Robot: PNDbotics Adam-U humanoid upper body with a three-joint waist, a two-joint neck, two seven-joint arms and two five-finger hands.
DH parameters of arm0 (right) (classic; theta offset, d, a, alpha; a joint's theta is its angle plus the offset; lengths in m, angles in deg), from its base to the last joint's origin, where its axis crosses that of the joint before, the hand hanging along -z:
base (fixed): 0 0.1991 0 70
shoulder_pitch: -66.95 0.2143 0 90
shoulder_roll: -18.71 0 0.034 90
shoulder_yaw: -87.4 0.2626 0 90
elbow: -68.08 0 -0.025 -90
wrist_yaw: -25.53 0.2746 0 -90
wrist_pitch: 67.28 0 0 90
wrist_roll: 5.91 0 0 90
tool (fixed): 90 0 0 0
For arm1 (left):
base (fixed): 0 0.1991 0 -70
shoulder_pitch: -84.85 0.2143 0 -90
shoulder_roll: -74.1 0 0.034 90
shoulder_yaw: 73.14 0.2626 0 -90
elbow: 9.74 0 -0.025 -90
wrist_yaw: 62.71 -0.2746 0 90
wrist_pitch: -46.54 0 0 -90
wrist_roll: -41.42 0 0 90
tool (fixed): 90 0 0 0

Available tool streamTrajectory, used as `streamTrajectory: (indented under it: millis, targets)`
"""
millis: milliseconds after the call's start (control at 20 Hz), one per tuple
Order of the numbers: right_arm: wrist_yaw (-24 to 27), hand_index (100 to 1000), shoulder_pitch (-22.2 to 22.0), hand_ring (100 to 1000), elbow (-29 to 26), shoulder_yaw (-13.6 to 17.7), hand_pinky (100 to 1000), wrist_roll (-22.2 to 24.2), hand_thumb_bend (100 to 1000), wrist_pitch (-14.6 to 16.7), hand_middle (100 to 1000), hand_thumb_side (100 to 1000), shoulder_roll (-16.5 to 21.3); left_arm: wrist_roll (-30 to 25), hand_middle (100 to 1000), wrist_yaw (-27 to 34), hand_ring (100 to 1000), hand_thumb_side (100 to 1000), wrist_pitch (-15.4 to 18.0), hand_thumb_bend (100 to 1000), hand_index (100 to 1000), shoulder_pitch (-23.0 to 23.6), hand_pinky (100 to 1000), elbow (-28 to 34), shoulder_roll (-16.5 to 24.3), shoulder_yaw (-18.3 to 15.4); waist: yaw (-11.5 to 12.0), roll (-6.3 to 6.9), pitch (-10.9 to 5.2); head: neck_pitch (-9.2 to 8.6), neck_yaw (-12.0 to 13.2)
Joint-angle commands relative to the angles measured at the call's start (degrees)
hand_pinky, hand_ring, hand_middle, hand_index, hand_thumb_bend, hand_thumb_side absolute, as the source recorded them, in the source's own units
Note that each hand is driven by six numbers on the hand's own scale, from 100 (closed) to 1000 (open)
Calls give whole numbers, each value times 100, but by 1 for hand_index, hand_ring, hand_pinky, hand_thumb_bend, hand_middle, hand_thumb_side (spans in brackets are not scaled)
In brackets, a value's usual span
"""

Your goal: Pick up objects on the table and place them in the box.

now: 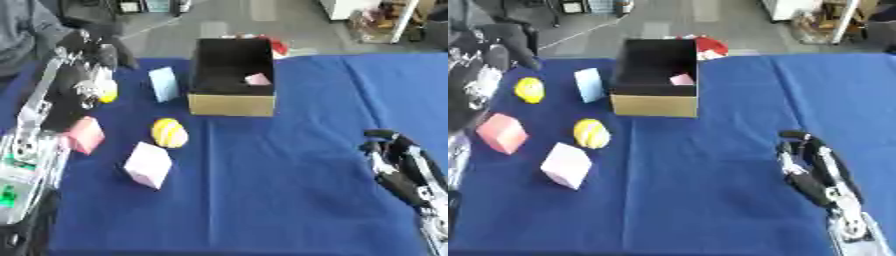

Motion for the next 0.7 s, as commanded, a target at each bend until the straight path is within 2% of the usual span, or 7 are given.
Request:
streamTrajectory:
  millis: [50, 500, 600, 650, 700]
  targets:
    - [36, 747, 64, 664, -112, 30, 753, -6, 100, 14, 739, 339, 35, -47, 554, -2, 574, 446, 16, 100, 795, -56, 672, 93, 63, -43, 3, -87, 22, -61, 0]
    - [35, 747, 63, 664, -116, 31, 753, 1, 100, 15, 738, 340, 29, -149, 559, 0, 579, 433, 53, 100, 798, -97, 680, 101, 122, -48, -5, -85, 14, -42, -9]
    - [30, 747, 66, 664, -112, 26, 753, 8, 100, 16, 738, 341, 37, -407, 587, -259, 601, 335, 115, 100, 824, -212, 704, 94, 431, 9, -20, -77, 6, -25, 8]
    - [25, 747, 63, 665, -107, 24, 753, 12, 100, 15, 739, 338, 46, -714, 625, -550, 630, 277, 209, 100, 858, -304, 734, 82, 725, 74, -33, -67, 0, -14, 24]
    - [22, 747, 61, 665, -101, 22, 753, 15, 100, 15, 739, 338, 58, -1081, 642, -902, 645, 263, 359, 100, 868, -403, 747, 47, 1048, 152, -44, -58, -4, -11, 35]
